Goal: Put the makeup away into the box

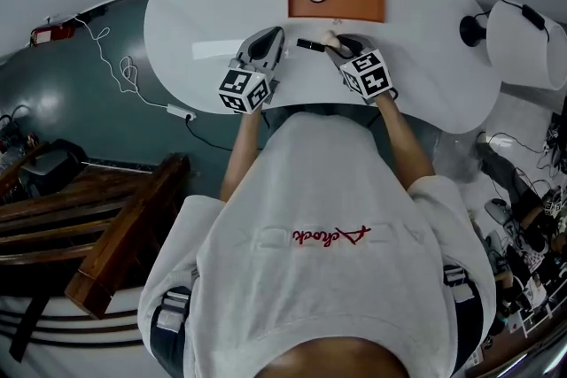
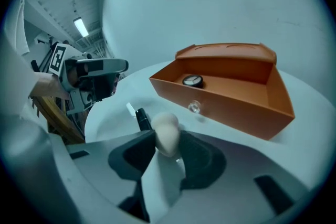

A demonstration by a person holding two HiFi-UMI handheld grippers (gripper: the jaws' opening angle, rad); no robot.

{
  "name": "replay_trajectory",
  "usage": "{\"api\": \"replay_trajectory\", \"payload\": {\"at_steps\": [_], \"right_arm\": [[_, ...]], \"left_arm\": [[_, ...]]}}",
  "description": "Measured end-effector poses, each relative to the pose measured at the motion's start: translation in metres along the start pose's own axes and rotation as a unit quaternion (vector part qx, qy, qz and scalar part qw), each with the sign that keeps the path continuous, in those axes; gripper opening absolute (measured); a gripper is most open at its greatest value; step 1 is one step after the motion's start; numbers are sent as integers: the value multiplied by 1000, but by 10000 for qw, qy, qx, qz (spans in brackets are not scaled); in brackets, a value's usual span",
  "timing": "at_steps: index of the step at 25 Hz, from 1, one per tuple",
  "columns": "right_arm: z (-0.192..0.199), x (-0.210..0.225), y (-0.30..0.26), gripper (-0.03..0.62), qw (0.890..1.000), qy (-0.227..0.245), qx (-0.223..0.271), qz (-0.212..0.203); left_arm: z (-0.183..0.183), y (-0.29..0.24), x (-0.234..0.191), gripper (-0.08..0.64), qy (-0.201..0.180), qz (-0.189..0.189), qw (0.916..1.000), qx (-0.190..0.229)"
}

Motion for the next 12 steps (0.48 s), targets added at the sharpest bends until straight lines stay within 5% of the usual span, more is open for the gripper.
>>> {"api": "replay_trajectory", "payload": {"at_steps": [12], "right_arm": [[-25,0,18,141,9981,113,590,112]], "left_arm": [[-12,-11,4,9,-111,134,9998,116]]}}
Point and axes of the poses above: the fingertips, and each gripper's own axes: y backward along the fingers, x to its right, z out of its underside, the point moved 7 cm from there along y, backward along the fingers, and after that the axes turned 7 degrees about x, right-handed, at the moved point
